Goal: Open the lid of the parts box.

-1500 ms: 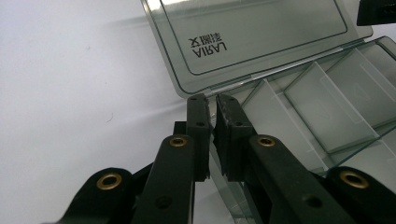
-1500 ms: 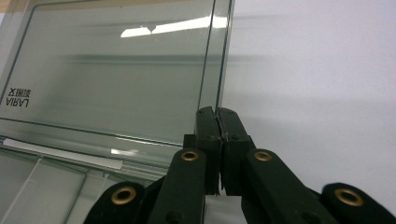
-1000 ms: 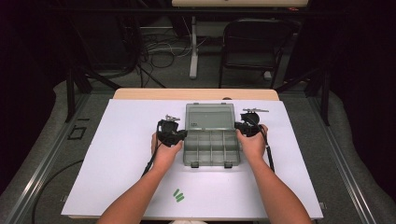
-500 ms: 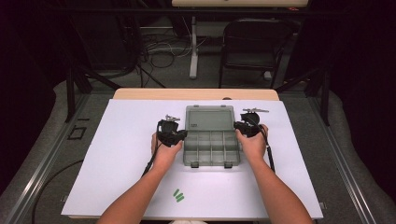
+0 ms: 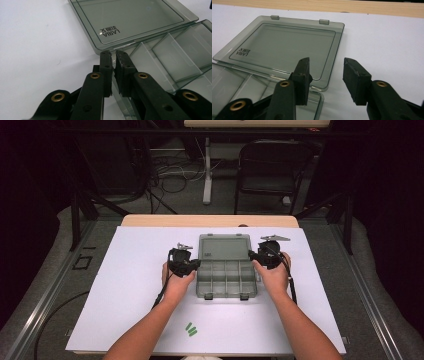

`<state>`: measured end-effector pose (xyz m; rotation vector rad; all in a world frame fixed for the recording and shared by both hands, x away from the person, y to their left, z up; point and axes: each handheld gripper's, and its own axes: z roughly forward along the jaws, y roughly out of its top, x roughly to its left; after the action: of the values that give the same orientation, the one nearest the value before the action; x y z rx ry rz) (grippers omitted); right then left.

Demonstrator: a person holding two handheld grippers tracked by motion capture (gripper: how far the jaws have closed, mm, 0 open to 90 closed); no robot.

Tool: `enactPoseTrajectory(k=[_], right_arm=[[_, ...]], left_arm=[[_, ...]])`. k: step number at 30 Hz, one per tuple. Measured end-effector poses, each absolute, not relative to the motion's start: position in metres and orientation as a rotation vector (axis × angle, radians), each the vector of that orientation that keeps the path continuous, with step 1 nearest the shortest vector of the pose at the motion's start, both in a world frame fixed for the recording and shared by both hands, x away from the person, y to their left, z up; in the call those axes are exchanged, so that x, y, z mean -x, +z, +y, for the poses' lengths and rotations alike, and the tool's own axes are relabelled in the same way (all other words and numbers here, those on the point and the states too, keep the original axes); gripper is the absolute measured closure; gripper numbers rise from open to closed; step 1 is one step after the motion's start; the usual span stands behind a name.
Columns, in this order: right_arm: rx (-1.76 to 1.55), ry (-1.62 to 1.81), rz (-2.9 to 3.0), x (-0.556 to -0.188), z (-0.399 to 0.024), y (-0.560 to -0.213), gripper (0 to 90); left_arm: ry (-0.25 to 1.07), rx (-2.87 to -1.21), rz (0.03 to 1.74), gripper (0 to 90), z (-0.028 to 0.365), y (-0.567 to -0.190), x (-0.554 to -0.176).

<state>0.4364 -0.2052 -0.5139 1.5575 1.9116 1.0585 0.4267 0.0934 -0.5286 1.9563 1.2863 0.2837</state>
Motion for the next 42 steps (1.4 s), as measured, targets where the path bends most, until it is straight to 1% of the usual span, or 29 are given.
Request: enactPoseTrajectory(k=[5, 12, 16, 19, 23, 27, 31, 33, 40, 42], right_arm=[[-1.521, 1.066, 1.928, -0.43, -0.204, -0.509, 51.5], [-1.407, 1.092, 1.935, -0.414, -0.201, -0.499, 47.5], [-1.38, 1.117, 1.942, -0.403, -0.2, -0.496, 44.7], [-1.351, 1.123, 1.948, -0.394, -0.2, -0.495, 42.4], [-1.314, 1.113, 1.953, -0.38, -0.203, -0.495, 41.7], [-1.266, 1.104, 1.96, -0.364, -0.208, -0.494, 41.4], [-1.215, 1.101, 1.948, -0.348, -0.213, -0.494, 39.0], [-1.199, 1.082, 1.94, -0.34, -0.214, -0.495, 36.1], [-1.196, 1.129, 1.952, -0.318, -0.221, -0.505, 34.0], [-1.211, 1.147, 1.951, -0.312, -0.223, -0.505, 33.2]], left_arm=[[0.283, -1.94, 1.274, 77.9, 0.098, -0.521, -0.425], [0.3, -1.92, 1.231, 64.4, 0.112, -0.508, -0.415], [0.283, -1.896, 1.22, 56.6, 0.123, -0.504, -0.407], [0.308, -1.894, 1.19, 51.2, 0.131, -0.504, -0.401], [0.32, -1.898, 1.156, 46.2, 0.142, -0.505, -0.389], [0.363, -1.907, 1.116, 40.6, 0.152, -0.503, -0.374], [0.428, -1.894, 1.062, 37.4, 0.162, -0.502, -0.356], [0.431, -1.899, 1.056, 37.2, 0.166, -0.501, -0.35], [0.432, -1.901, 1.018, 37.3, 0.174, -0.506, -0.33], [0.415, -1.896, 1.016, 37.5, 0.176, -0.507, -0.328]])
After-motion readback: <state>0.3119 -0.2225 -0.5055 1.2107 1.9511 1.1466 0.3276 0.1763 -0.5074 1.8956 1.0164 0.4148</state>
